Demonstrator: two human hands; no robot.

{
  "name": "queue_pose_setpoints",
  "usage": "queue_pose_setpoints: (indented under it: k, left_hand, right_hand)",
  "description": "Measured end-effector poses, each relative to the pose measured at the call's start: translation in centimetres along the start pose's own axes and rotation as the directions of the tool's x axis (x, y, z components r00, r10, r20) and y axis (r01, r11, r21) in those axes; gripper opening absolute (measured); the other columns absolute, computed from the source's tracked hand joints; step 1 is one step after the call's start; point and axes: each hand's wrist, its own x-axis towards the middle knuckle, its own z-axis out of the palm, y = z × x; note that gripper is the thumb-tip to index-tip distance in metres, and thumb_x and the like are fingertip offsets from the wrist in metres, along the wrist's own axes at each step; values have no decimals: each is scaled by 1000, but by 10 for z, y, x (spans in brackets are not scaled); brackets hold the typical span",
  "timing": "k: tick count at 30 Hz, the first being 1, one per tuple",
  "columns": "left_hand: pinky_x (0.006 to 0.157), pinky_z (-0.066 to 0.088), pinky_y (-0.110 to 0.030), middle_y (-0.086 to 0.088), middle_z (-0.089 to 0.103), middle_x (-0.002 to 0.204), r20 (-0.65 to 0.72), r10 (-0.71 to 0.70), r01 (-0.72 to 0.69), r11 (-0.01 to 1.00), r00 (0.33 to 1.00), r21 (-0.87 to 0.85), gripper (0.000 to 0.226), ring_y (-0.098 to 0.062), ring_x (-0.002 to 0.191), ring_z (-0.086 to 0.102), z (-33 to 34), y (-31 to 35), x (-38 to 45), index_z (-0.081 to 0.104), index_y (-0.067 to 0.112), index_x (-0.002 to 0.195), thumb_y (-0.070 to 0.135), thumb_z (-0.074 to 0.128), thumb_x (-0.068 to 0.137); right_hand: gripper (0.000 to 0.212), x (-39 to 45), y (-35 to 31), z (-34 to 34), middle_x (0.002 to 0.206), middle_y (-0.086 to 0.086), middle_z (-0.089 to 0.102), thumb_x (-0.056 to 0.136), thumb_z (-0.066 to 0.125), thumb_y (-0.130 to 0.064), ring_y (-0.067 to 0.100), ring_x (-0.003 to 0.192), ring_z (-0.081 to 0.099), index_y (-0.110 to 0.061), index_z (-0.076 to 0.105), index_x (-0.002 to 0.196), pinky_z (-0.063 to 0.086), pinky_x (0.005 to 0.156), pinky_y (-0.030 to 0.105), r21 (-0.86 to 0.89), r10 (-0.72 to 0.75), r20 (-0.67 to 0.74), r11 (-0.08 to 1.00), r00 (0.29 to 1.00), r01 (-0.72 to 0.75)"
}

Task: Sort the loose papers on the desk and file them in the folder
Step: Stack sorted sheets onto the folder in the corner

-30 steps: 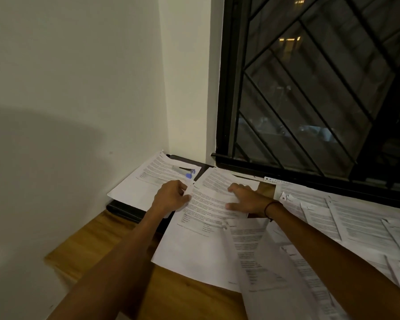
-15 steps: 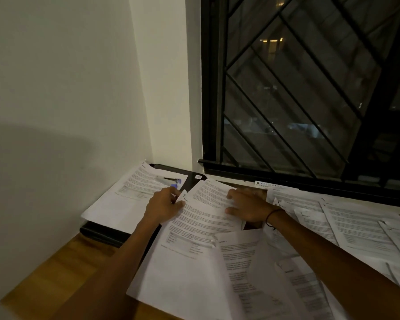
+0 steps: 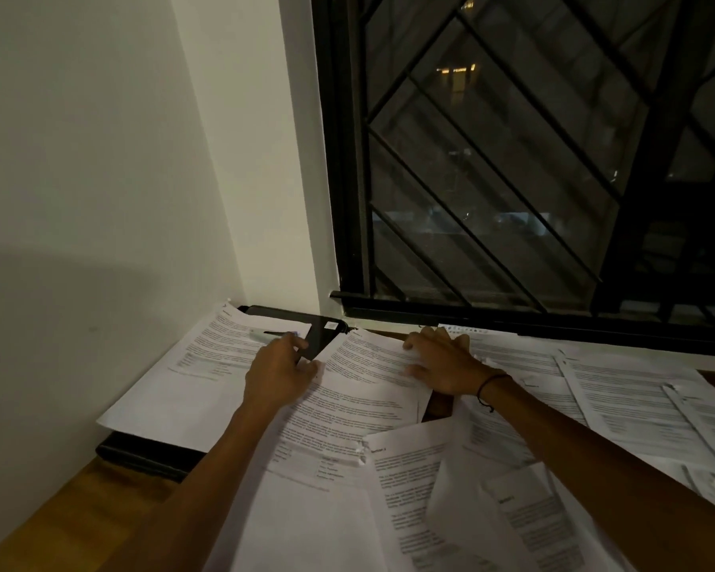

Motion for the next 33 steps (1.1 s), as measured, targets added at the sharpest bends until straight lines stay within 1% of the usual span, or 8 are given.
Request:
queue_pose_setpoints:
  k: [3,6,9,15,20,26,29,33]
  left_hand:
    - [78,50,-30,4,70,110,-86,6,-6,1000,996,2,35,-12,96,63,3,9,-2,63,25,119,36,76,89]
    - [79,56,-36,7,69,103,-156,126,-127,992,980,5,23,-14,95,64,12,21,-10,68,27,107,34,77,87]
    - [83,53,-33,5,68,107,-88,260,-258,966,962,29,21,-17,101,60,27,39,-23,70,26,106,31,76,87]
    - [104,42,-35,9,60,127,91,330,-342,923,939,178,35,-16,122,49,67,63,-40,61,34,121,55,60,92]
    - [103,38,-31,10,54,130,34,362,-363,920,932,149,43,-12,121,46,84,53,-47,60,32,127,59,53,94]
    - [105,36,-30,10,56,129,-18,394,-389,912,919,134,43,-11,120,47,90,49,-52,61,32,127,60,49,96]
    - [103,37,-31,8,59,127,-52,410,-399,906,911,143,43,-13,118,51,89,49,-54,63,29,125,58,50,96]
    - [100,38,-31,8,59,126,-70,417,-401,900,906,169,43,-13,117,51,90,50,-55,64,30,124,58,50,95]
  right_hand:
    - [40,-1,11,-5,135,-2,49,100,59,-43,22,134,40,-29,49,136,23,114,53,12,28,-12,1000,1000,-28]
    - [47,-7,17,-4,141,0,50,101,56,-46,24,137,39,-27,45,143,18,117,54,11,40,30,999,999,-40]
    - [51,-14,16,1,150,0,44,102,54,-48,24,142,35,-24,44,146,15,120,54,25,4,79,1000,997,-6]
    - [56,-12,16,3,150,2,42,99,59,-49,25,141,35,-26,43,147,17,120,56,60,22,80,998,997,-26]
    - [73,2,23,0,142,5,42,85,73,-57,30,138,34,-32,38,145,23,114,56,57,132,116,989,984,-139]
    - [103,25,30,-10,150,11,39,70,86,-60,38,146,27,-22,32,150,29,119,55,68,254,244,958,936,-278]
    - [93,36,30,-9,137,7,57,64,92,-54,29,130,51,-20,45,137,49,107,47,192,256,315,926,914,-326]
    - [52,43,23,-3,117,6,66,77,89,-34,22,106,66,-10,64,116,56,87,33,437,265,80,857,961,-273]
